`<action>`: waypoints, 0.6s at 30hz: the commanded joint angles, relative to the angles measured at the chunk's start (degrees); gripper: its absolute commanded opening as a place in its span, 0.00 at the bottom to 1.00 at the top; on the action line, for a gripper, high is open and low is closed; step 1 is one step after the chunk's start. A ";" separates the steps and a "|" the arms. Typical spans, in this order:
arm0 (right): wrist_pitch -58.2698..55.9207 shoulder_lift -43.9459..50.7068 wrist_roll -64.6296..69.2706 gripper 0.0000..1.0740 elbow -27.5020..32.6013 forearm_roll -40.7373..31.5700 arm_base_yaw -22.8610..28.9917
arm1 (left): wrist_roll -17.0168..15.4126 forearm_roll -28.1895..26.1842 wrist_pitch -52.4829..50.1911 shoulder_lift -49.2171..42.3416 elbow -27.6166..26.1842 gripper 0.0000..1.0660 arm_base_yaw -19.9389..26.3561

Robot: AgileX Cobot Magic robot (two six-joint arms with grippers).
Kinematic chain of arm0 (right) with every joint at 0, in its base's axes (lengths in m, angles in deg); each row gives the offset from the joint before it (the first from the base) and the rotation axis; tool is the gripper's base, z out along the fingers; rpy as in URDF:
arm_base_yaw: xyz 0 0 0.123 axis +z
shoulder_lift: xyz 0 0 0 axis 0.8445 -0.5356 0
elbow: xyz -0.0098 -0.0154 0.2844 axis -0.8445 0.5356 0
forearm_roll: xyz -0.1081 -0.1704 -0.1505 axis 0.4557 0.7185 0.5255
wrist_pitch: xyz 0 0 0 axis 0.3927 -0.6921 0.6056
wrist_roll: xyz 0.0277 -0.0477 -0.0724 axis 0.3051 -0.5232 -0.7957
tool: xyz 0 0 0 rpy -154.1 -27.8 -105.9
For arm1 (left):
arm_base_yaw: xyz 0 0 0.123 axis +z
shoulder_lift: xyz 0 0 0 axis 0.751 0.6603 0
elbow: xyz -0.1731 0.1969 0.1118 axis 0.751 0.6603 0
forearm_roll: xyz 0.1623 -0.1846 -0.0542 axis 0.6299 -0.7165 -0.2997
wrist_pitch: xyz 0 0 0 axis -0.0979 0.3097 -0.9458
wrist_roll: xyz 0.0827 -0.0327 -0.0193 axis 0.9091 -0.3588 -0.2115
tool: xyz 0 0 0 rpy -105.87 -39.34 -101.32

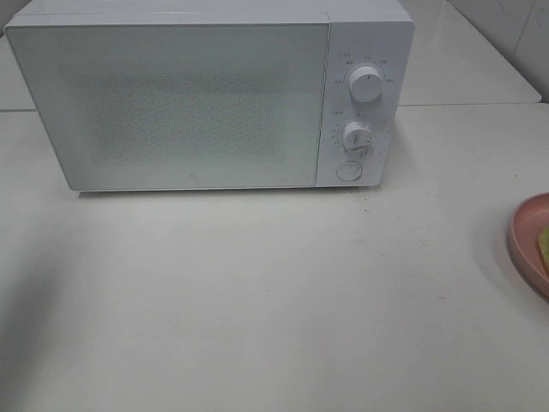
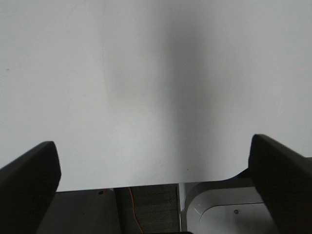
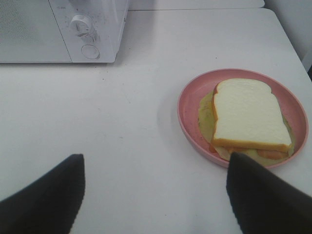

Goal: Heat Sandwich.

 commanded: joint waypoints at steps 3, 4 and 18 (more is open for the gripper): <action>0.34 1.49 -0.17 0.71 0.00 -0.11 -0.40 | 0.06 -0.57 2.41 -6.82 0.40 0.97 3.95; 0.34 1.49 -0.17 0.71 0.00 -0.11 -0.40 | 0.06 -0.97 2.18 -8.31 1.09 0.97 4.58; 0.34 1.49 -0.17 0.71 0.00 -0.11 -0.40 | 6.36 -8.14 -0.74 -28.25 17.07 0.97 5.16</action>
